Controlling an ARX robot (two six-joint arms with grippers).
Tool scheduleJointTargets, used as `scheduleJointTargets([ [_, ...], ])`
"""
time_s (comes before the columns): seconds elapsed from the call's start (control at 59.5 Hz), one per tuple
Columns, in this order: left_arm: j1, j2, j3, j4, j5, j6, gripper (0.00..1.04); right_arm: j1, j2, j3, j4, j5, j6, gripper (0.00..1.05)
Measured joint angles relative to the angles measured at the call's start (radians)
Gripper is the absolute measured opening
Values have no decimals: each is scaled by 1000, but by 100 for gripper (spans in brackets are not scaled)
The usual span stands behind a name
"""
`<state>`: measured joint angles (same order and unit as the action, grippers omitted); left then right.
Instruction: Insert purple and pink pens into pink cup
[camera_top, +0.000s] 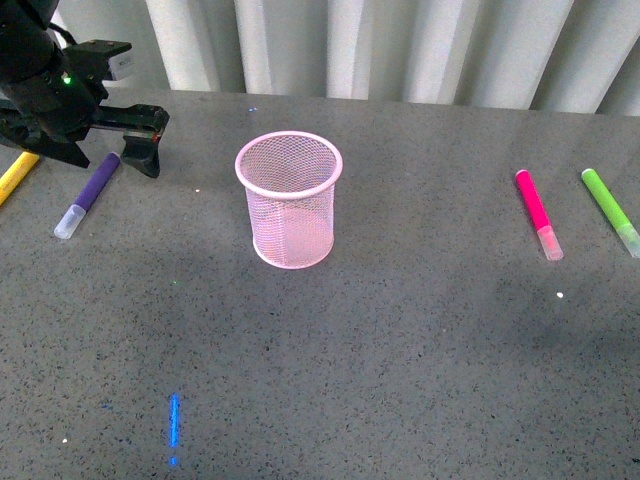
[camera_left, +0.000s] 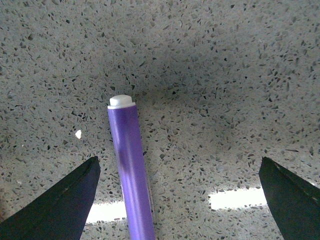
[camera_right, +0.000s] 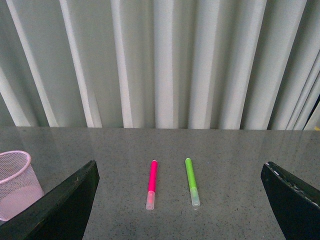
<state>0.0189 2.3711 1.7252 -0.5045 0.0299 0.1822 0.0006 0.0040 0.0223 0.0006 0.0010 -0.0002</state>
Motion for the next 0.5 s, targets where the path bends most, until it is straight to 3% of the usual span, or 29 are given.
scheduleJointTargets([
  [0.47, 24, 75, 85, -50, 10, -3, 98, 0, 0, 0, 0, 0, 0, 98],
  [0.504, 26, 77, 89, -57, 5, 0, 94, 0, 0, 0, 0, 0, 0, 98],
])
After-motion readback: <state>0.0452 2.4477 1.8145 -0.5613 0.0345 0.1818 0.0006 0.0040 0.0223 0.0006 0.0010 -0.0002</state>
